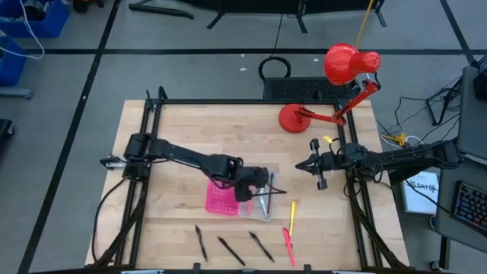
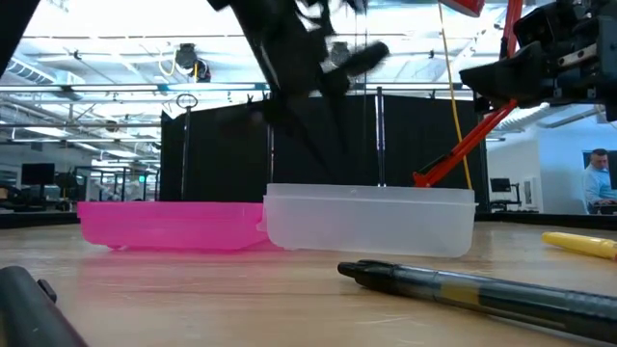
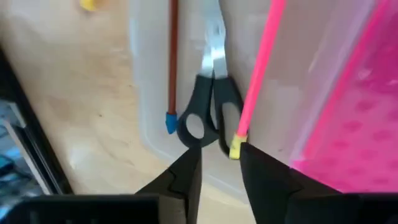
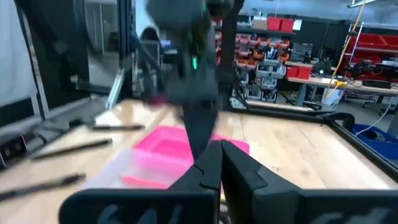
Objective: Pick & place school supplies into a supply box
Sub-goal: Put the yellow pen into the pink box
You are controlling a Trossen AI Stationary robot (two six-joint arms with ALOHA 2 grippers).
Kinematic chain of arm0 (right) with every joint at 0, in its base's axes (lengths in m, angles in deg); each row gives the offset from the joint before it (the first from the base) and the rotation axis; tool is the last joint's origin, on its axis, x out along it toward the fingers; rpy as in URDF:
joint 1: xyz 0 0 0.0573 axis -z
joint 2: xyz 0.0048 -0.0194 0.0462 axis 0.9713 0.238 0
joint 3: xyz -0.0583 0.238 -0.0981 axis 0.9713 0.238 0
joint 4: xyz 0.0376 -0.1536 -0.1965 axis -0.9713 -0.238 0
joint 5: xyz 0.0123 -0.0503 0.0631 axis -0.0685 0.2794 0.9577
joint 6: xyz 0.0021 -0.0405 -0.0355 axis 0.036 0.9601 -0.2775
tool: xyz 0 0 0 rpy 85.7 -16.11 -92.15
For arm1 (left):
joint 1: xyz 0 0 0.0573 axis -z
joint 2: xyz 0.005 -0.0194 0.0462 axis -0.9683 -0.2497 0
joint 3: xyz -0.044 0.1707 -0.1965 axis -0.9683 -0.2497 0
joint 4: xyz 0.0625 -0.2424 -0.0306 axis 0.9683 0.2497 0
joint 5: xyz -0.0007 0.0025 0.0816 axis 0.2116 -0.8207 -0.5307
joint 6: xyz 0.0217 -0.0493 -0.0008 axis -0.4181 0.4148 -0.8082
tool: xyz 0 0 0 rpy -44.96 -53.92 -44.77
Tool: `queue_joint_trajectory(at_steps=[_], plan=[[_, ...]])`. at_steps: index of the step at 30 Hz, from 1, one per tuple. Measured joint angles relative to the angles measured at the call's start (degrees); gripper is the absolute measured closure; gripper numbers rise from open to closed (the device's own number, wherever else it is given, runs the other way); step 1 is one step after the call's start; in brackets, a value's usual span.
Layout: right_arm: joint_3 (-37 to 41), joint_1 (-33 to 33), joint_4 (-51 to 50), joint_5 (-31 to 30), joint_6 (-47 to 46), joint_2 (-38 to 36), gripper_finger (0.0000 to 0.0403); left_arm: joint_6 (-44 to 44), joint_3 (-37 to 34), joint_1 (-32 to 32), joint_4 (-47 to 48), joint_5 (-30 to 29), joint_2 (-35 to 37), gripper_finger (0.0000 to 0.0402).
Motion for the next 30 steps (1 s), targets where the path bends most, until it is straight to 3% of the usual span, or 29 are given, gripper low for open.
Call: queue_joint_trajectory(at_steps=[6, 10, 14, 17, 20, 22, 26, 30], plan=[[0.00, 0.00, -0.26, -0.03, 1.61, 0.43, 0.0403, 22.73, -1.06, -0.85, 7.33, 2.31, 13.18, 0.0388], [0.00, 0.00, 0.31, -0.08, 1.63, 0.49, 0.0403, 30.71, -10.33, -0.59, 2.02, 10.86, 24.91, 0.0391], [0.00, 0.00, 1.39, -0.08, 1.27, 0.49, 0.0403, 34.56, -28.78, -0.30, -13.34, 18.35, 37.64, 0.0397], [0.00, 0.00, 1.79, -0.03, -0.57, 0.49, 0.0403, 46.92, -45.05, -0.94, -34.62, 19.35, 47.55, 0.0394], [0.00, 0.00, 1.52, -0.03, -2.76, 0.51, 0.0403, 64.54, -60.03, -0.94, -61.34, 14.07, 54.13, 0.0398], [0.00, 0.00, -0.15, -0.03, -3.69, 0.49, 0.0403, 73.44, -67.21, -1.08, -72.29, 8.10, 57.24, 0.0397], [0.00, 0.00, -2.83, -0.08, -4.86, 0.60, 0.0403, 78.83, -75.91, -0.90, -76.68, 4.53, 62.99, 0.0398], [0.00, 0.00, -4.24, -0.12, -5.84, 0.66, 0.0403, 79.12, -77.24, 1.07, -77.50, 4.69, 66.05, 0.0399]])
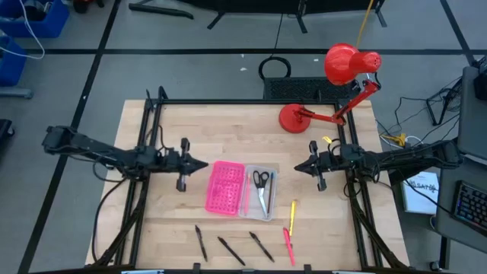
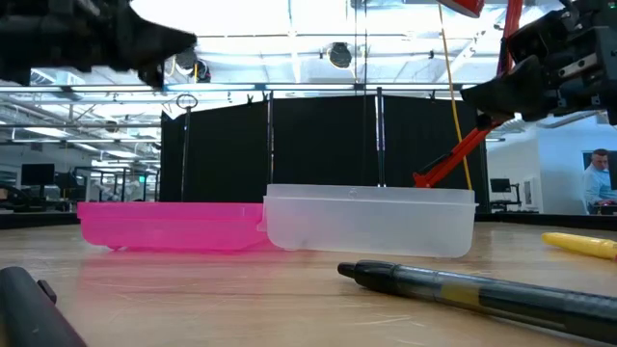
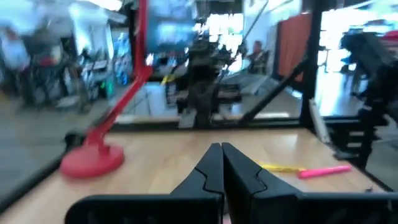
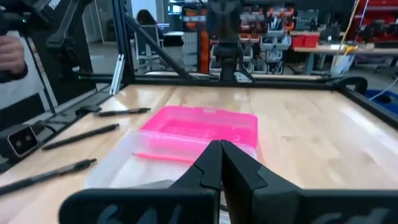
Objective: Pick & place school supplies into a supply box
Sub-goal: Put the yellow pen into the pink box
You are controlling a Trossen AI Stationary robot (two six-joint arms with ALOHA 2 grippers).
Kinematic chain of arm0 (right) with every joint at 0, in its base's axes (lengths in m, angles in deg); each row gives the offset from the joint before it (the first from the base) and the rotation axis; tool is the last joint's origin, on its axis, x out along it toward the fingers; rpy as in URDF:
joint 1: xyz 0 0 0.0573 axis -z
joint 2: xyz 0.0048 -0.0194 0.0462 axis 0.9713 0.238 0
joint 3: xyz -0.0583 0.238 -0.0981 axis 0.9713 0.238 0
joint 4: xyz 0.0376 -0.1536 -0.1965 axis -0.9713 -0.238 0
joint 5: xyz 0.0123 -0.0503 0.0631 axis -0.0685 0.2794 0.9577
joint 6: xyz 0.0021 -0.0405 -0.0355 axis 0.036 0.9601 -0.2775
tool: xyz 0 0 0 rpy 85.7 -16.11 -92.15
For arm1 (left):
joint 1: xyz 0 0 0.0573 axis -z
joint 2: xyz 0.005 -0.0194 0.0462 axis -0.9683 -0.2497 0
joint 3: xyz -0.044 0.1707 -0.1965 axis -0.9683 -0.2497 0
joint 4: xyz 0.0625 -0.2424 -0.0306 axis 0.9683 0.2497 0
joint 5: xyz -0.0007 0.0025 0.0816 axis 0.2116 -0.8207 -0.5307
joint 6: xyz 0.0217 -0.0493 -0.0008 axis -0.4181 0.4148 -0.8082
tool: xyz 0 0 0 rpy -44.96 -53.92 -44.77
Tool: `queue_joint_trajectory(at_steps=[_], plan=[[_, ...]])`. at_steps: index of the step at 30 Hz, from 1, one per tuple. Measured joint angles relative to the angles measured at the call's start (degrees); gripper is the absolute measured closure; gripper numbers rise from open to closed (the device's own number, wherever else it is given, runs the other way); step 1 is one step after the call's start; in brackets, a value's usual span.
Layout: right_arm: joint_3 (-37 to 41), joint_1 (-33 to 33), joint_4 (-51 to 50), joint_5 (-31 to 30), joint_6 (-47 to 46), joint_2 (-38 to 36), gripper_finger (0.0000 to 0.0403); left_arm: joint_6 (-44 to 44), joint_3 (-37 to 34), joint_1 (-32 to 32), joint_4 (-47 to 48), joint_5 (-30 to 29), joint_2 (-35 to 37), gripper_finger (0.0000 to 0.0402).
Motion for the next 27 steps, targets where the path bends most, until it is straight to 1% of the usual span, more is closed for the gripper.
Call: queue_joint_trajectory(at_steps=[3, 5, 7, 9, 11, 13, 14, 17, 22, 25, 27], plan=[[-0.01, 0.00, -0.25, 0.00, -2.23, -0.05, 0.0403, -7.58, 0.26, 1.36, 4.27, 1.09, 3.88, 0.0399], [0.00, 0.00, -0.59, 0.04, -3.49, -0.02, 0.0403, -11.80, 0.28, 2.20, 7.39, 0.60, 9.04, 0.0399], [-0.01, 0.00, -0.94, 0.06, -3.80, -0.01, 0.0403, -13.83, 0.50, 3.15, 13.04, 1.11, 15.13, 0.0399], [-0.01, 0.00, -0.97, 0.07, -3.80, -0.01, 0.0403, -13.47, 0.43, 3.73, 22.14, 0.33, 21.90, 0.0400], [0.00, 0.00, -0.81, 0.07, -3.81, -0.01, 0.0403, -11.98, 0.43, 3.75, 29.58, -2.01, 27.40, 0.0400], [0.00, 0.00, -0.67, 0.09, -3.81, -0.04, 0.0403, -9.71, 0.42, 3.04, 33.76, -4.56, 31.30, 0.0400], [0.00, 0.00, -0.71, 0.09, -3.81, -0.01, 0.0403, -8.91, 0.43, 2.61, 35.24, -4.80, 32.77, 0.0400], [0.00, 0.00, -1.04, 0.09, -3.52, -0.01, 0.0403, -7.56, -0.45, 1.95, 36.81, -3.11, 35.02, 0.0400], [0.00, 0.00, -1.04, 0.11, -2.53, -0.01, 0.0403, -4.66, -5.24, 1.89, 36.78, -3.15, 34.91, 0.0399], [-0.02, -0.29, 0.32, 0.10, -5.90, -0.01, 0.0403, -1.86, -9.87, 1.89, 35.78, -3.36, 34.91, 0.0394], [-0.15, -0.93, 1.88, -0.01, -8.07, -0.08, 0.0403, 0.35, -9.78, 1.89, 36.05, -3.91, 34.10, 0.0392]])
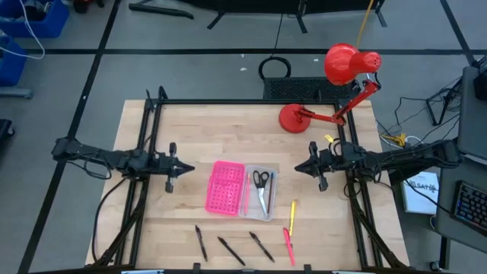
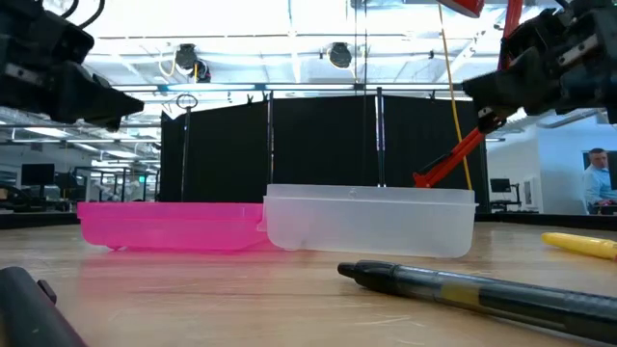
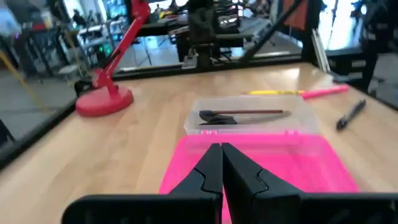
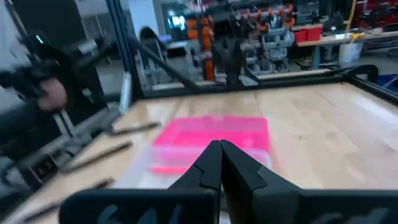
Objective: Pick & place school supplies into a supply box
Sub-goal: Put the yellow pen into the pink box
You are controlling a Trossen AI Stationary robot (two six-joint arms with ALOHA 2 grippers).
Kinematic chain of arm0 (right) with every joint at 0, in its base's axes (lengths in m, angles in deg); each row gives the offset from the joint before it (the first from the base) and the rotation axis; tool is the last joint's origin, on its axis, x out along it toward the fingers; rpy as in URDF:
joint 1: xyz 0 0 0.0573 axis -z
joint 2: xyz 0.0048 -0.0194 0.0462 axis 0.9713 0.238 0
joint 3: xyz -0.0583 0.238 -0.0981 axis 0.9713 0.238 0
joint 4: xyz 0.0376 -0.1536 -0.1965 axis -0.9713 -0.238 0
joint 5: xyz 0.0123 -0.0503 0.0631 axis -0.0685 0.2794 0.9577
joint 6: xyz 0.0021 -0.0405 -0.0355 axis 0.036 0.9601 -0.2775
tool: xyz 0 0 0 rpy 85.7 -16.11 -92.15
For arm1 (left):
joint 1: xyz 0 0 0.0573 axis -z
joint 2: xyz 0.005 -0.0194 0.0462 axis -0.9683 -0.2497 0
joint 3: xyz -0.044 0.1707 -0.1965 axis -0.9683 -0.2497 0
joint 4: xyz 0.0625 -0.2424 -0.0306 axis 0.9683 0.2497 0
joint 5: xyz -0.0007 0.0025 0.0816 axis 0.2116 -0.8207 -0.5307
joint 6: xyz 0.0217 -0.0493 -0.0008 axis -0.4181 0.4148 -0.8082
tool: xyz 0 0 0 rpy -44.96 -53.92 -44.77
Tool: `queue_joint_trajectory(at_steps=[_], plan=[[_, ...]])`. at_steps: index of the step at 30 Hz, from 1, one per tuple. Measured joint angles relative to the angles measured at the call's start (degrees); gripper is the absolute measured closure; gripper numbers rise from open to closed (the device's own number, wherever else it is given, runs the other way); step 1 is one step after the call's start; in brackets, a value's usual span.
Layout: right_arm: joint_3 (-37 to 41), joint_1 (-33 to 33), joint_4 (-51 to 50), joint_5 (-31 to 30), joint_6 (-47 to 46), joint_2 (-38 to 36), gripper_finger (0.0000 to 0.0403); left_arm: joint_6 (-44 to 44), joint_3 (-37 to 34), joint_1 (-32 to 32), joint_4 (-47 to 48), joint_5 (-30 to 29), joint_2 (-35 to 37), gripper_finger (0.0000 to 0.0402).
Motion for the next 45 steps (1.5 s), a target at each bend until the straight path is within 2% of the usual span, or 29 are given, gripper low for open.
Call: queue_joint_trajectory(at_steps=[3, 6, 10, 16, 19, 25, 29, 33, 38, 41, 45], plan=[[-2.91, -1.10, -6.22, -1.61, -5.02, 0.00, 0.0403, 4.09, 0.03, 0.00, -2.34, -1.40, -0.83, 0.0396], [-7.83, -3.54, -19.54, -5.91, -5.45, 0.36, 0.0403, 3.73, 0.05, 0.00, -5.17, -2.45, -0.79, 0.0398], [-13.87, -7.82, -23.55, -17.37, -2.91, 1.32, 0.0403, 0.22, 0.05, 0.00, -7.20, -2.46, -0.72, 0.0378], [-23.31, -14.03, -29.49, -25.17, -3.51, 5.16, 0.0403, -0.45, 0.07, 0.00, -7.02, -2.94, -0.72, 0.0355], [-27.60, -17.79, -34.63, -30.67, -5.88, 9.37, 0.0403, -1.07, 0.07, -0.02, -6.47, -3.18, -0.72, 0.0354], [-38.54, -25.76, -38.34, -34.62, -13.50, 21.14, 0.0403, -3.19, 0.09, 0.00, -6.68, -9.18, -0.72, 0.0353], [-51.81, -31.76, -46.55, -37.79, -18.80, 32.09, 0.0403, -3.35, 0.09, 0.00, -6.20, -11.85, -0.72, 0.0353], [-69.04, -35.29, -68.18, -43.63, -30.05, 44.04, 0.0403, -3.56, 0.09, 0.00, -6.12, -11.85, -0.72, 0.0353], [-86.79, -36.76, -93.94, -43.53, -52.04, 54.91, 0.0403, -5.40, 0.09, 0.00, -7.70, -11.90, -0.72, 0.0353], [-90.68, -37.46, -102.88, -43.16, -65.06, 58.30, 0.0403, -6.85, 0.12, 0.00, -8.58, -11.90, -0.72, 0.0353], [-90.25, -37.62, -107.73, -40.00, -81.01, 59.56, 0.0403, -8.91, 0.12, 0.00, -8.34, -11.90, -0.72, 0.0353]])
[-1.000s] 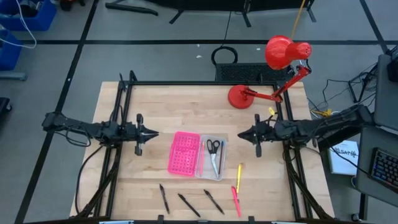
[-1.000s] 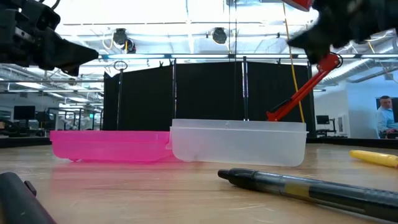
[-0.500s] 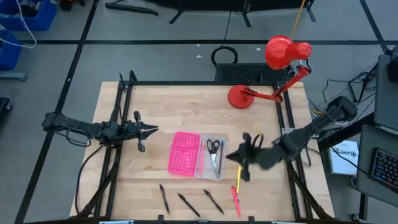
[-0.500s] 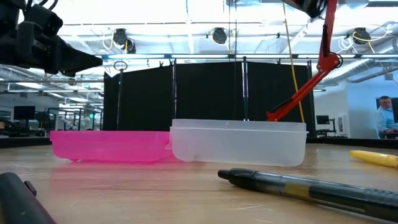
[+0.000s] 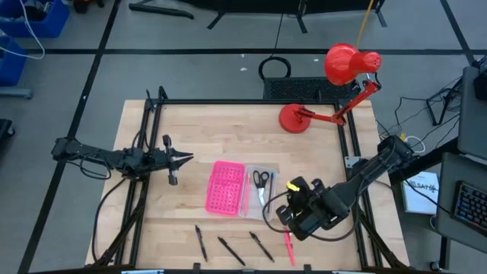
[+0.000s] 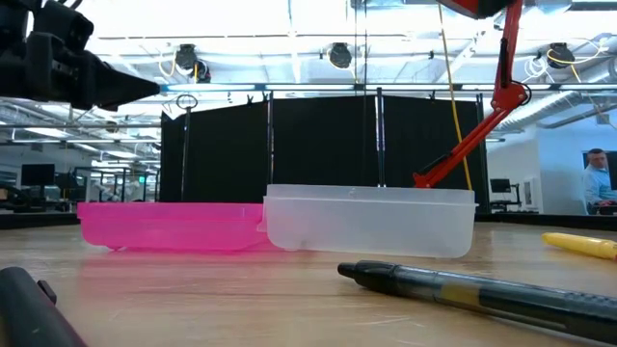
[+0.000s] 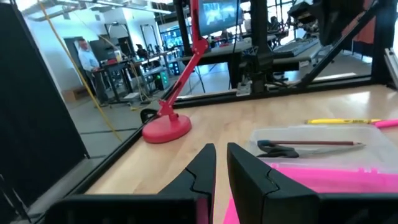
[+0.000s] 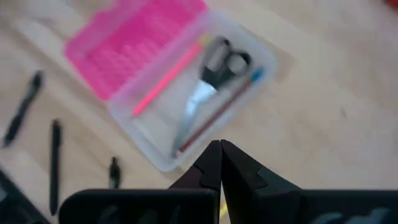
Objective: Pick & place school supplies into a supply box
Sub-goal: Put the yellow pen into the pink box
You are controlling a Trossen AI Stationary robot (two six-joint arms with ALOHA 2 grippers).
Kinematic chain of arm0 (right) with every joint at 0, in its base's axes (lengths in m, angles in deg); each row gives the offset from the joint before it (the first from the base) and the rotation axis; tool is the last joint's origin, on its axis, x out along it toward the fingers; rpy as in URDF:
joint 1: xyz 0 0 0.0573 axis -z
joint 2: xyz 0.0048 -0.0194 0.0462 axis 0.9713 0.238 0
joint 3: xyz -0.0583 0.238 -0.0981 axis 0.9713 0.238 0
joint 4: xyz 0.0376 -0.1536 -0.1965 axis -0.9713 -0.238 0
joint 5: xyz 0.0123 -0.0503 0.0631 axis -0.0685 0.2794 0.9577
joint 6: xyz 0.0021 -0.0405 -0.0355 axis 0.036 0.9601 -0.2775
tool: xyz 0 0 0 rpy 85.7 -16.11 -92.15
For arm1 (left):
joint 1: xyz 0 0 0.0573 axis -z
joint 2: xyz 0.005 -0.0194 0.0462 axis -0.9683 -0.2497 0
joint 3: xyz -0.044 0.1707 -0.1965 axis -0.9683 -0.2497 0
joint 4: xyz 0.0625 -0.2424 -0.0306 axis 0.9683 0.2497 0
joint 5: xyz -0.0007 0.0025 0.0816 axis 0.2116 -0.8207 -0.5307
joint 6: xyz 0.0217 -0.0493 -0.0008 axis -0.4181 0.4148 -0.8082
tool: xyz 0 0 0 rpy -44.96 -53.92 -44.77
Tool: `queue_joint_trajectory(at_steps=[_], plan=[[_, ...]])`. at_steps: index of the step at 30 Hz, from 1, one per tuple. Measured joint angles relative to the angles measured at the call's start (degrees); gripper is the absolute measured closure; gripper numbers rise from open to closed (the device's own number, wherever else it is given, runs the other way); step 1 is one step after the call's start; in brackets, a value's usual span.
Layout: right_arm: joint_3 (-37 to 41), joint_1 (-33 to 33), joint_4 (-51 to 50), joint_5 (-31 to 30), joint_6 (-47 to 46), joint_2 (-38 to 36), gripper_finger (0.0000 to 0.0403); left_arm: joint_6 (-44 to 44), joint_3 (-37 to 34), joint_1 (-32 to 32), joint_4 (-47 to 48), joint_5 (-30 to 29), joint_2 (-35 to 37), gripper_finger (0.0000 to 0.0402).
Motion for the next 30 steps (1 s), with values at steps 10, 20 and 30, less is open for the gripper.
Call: queue_joint_trajectory(at_steps=[10, 20, 30], plan=[[11.55, -0.39, 3.98, 7.42, -20.80, 0.28, 0.0403, -1.87, 0.00, 0.00, 0.47, 0.01, 0.00, 0.0353], [26.62, 2.15, 28.52, 19.97, -19.16, 0.28, 0.0359, -3.45, 0.00, 0.00, 2.71, 0.02, 0.00, 0.0353], [33.50, 7.50, 32.34, 26.48, -16.84, 0.28, 0.0206, -2.91, 0.00, 0.00, 2.56, 0.02, 0.00, 0.0353]])
